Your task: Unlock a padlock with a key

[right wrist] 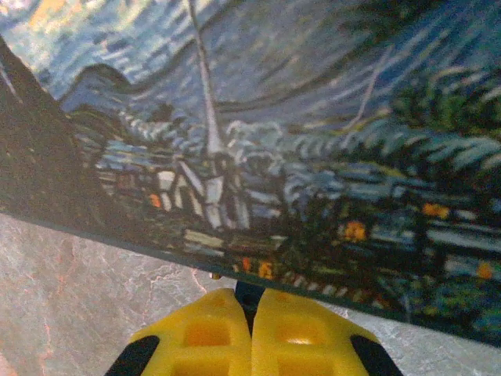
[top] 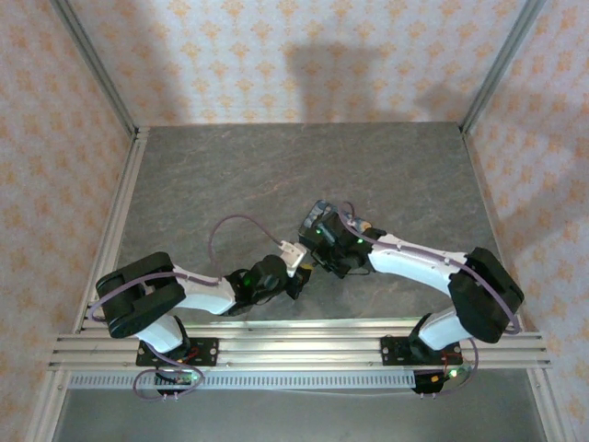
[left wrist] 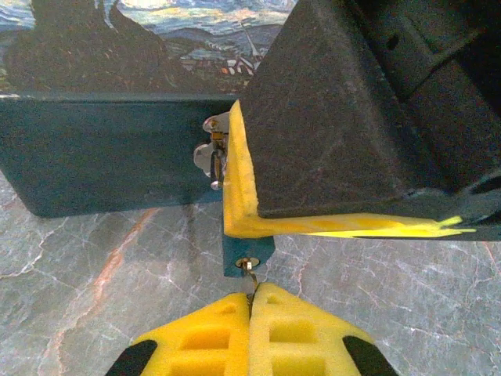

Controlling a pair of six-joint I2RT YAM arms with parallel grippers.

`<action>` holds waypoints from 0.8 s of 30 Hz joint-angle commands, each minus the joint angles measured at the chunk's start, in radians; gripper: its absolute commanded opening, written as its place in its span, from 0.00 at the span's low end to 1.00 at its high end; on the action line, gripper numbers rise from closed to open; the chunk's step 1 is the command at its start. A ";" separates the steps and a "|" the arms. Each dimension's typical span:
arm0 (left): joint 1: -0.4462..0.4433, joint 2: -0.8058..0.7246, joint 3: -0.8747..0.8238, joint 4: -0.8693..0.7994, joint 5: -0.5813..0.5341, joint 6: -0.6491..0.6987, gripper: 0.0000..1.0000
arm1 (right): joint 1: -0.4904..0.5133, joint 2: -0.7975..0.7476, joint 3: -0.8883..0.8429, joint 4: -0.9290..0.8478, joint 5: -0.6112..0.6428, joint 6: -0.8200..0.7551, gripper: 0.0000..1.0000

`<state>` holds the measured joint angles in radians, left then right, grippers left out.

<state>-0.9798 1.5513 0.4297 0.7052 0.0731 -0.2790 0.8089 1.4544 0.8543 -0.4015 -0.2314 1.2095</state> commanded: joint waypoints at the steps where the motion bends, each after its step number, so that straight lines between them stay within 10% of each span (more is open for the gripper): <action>1: 0.010 -0.027 -0.009 0.014 -0.042 0.014 0.00 | 0.004 0.022 0.041 -0.113 0.048 -0.070 0.00; 7: 0.009 -0.029 -0.002 0.001 -0.056 0.009 0.00 | 0.002 0.069 0.084 -0.142 0.044 -0.157 0.00; 13: 0.009 -0.095 -0.018 -0.054 -0.101 0.008 0.32 | -0.034 0.095 0.154 -0.282 0.109 -0.339 0.00; 24: 0.011 -0.211 -0.057 -0.178 -0.189 -0.006 0.34 | -0.057 0.243 0.376 -0.533 0.359 -0.682 0.00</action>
<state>-0.9787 1.3670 0.3859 0.5922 -0.0559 -0.2802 0.7559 1.6680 1.1805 -0.8463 0.0063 0.6590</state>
